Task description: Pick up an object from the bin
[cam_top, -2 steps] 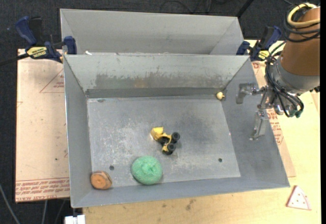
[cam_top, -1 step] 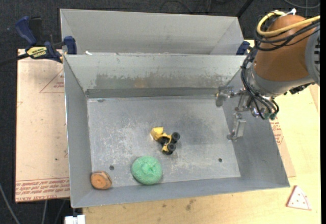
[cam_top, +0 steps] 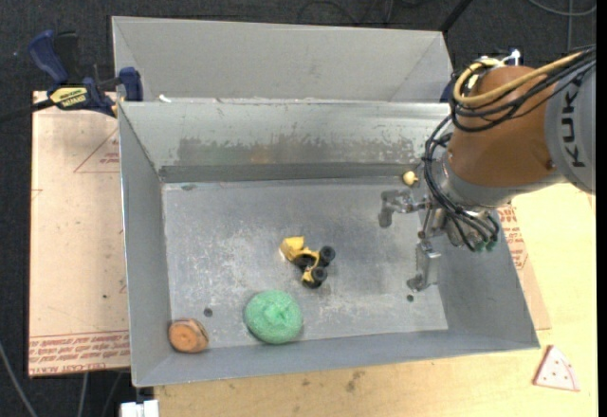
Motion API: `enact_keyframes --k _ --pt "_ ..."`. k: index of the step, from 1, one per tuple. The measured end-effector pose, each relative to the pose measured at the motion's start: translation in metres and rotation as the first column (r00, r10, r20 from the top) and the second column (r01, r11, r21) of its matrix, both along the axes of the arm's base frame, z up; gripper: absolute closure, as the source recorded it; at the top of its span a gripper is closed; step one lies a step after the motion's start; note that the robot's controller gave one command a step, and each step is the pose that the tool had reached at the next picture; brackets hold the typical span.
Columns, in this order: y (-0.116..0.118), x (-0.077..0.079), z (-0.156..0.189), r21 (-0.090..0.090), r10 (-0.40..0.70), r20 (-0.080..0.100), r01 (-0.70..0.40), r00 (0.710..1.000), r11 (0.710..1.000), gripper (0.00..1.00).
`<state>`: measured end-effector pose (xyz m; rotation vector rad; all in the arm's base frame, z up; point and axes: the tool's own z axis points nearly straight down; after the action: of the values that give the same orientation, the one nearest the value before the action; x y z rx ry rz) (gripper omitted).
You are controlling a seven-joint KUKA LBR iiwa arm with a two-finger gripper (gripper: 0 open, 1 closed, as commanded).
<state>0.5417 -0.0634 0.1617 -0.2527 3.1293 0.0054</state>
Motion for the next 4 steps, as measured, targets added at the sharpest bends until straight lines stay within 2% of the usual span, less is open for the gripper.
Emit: enact_keyframes --k 1,2,3,4 --pt "0.015 -0.002 -0.022 -0.003 -0.032 -0.002 0.032 0.999 0.999 0.00" --pt "0.033 0.006 -0.050 -0.002 -0.226 0.000 0.226 0.974 0.974 0.00" --pt "0.062 0.002 -0.074 -0.003 -0.139 -0.001 0.139 0.990 0.990 0.00" --pt "0.079 -0.003 -0.083 -0.002 -0.156 -0.002 0.156 0.988 0.988 0.00"
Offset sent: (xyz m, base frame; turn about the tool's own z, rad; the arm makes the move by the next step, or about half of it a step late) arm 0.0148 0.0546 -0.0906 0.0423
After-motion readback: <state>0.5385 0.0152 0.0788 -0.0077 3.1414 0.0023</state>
